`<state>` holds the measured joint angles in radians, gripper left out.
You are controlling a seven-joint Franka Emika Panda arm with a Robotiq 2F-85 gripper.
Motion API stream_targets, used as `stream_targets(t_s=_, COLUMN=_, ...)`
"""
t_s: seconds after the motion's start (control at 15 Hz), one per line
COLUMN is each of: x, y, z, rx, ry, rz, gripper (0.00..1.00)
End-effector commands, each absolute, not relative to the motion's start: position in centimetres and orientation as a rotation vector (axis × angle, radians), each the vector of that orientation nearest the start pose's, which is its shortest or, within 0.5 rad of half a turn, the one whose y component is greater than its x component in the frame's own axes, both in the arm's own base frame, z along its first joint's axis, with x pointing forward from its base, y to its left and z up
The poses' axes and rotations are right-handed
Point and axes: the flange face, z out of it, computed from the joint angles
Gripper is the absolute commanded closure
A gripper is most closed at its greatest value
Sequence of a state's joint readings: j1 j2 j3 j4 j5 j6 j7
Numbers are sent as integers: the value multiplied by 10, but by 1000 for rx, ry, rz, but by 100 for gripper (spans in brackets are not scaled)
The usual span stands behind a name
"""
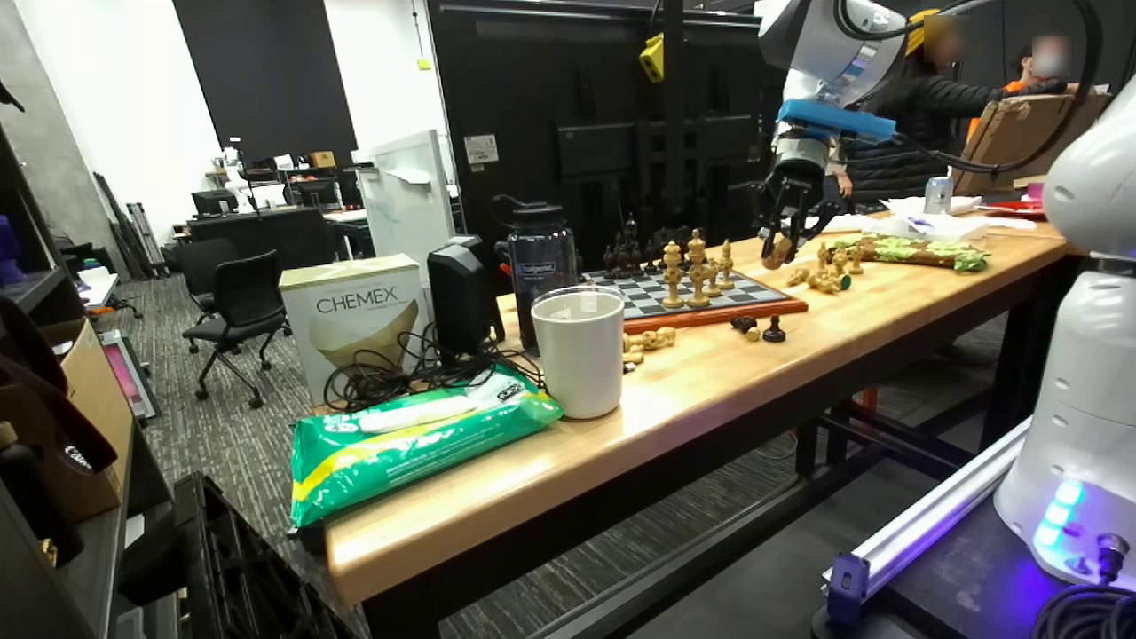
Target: Pick up the beige chess piece lying on he bottom right side of the chess board and then put it in an upright position
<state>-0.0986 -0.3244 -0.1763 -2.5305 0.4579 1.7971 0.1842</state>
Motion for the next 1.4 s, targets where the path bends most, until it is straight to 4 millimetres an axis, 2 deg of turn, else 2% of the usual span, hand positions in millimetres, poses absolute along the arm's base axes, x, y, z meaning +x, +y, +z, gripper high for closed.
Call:
stream_targets(t_s=0.0, x=385, y=-77, z=359, rx=-2351, ry=747, rz=622, gripper=93)
stream_targets(t_s=0.47, x=404, y=-99, z=328, rx=-2195, ry=708, rz=745, gripper=93)
stream_targets(t_s=0.93, x=421, y=-119, z=323, rx=-2141, ry=733, rz=864, gripper=93)
stream_targets(t_s=1.33, x=428, y=-123, z=322, rx=-2151, ry=733, rz=852, gripper=93)
